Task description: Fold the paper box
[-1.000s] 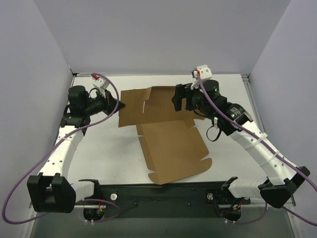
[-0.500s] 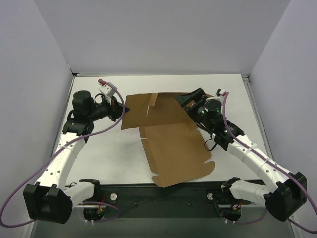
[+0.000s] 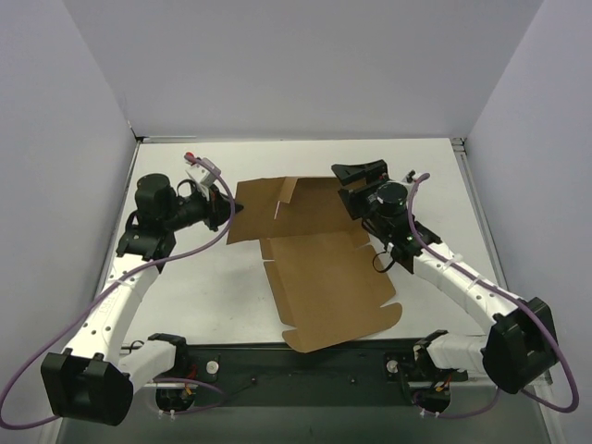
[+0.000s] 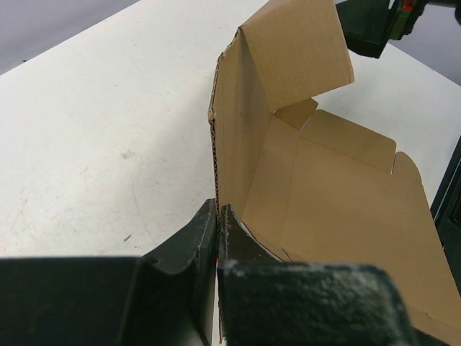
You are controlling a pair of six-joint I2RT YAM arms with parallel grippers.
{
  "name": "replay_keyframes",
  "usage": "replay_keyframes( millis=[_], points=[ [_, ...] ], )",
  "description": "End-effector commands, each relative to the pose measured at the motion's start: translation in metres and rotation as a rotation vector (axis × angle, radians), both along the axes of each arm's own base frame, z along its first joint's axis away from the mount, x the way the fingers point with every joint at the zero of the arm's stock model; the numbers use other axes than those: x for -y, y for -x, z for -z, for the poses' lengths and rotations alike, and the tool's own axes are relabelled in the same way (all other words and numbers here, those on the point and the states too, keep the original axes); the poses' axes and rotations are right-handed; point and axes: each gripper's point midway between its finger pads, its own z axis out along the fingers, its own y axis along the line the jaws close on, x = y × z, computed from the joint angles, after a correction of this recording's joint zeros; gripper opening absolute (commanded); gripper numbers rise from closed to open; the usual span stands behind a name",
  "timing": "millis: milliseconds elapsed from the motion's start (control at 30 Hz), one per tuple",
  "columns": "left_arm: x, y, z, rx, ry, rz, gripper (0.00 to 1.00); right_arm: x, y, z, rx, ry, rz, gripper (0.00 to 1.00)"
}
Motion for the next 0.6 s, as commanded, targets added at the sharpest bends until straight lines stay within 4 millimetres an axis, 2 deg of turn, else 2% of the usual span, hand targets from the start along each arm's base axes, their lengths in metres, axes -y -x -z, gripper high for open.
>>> replay_keyframes(
  millis=[0,67,100,167,200,267,300,333,400,433,467,567],
  points=[
    [0.002,0.003,-0.023,0.126,0.003,0.022,0.0,0.001,-0.02,-0.021,0.061,-0.085,0.042,0.74],
    [0.001,0.003,-0.022,0.137,-0.006,0.015,0.0,-0.002,-0.025,-0.021,0.065,-0.088,0.038,0.67],
    [0.0,0.003,-0.024,0.147,-0.009,0.011,0.0,-0.004,-0.026,-0.024,0.073,-0.086,0.031,0.55],
    [-0.002,0.003,-0.025,0.165,-0.02,0.003,0.0,-0.01,-0.031,-0.033,0.096,-0.076,0.014,0.41],
    [-0.004,0.003,-0.027,0.171,-0.021,-0.001,0.0,-0.015,-0.03,-0.035,0.101,-0.071,0.001,0.29],
    [-0.006,0.003,-0.03,0.173,-0.015,0.002,0.0,-0.022,-0.032,-0.045,0.12,-0.066,-0.007,0.2],
    [-0.006,0.002,-0.032,0.168,-0.007,0.011,0.0,-0.025,-0.032,-0.048,0.13,-0.049,-0.009,0.13],
    [-0.014,-0.003,-0.031,0.156,-0.004,-0.008,0.0,-0.033,-0.03,-0.046,0.121,-0.032,-0.023,0.11],
    [-0.019,-0.008,-0.031,0.128,0.016,-0.007,0.0,-0.036,-0.029,-0.053,0.141,0.003,-0.006,0.08],
    [-0.024,-0.01,-0.031,0.121,0.028,-0.004,0.0,-0.046,-0.023,-0.051,0.138,0.023,-0.021,0.08],
    [-0.026,-0.012,-0.031,0.108,0.039,-0.012,0.0,-0.044,-0.024,-0.051,0.14,0.043,0.006,0.07],
    [-0.027,-0.014,-0.027,0.085,0.046,-0.014,0.0,-0.054,-0.023,-0.035,0.118,0.067,0.004,0.06]
  ],
)
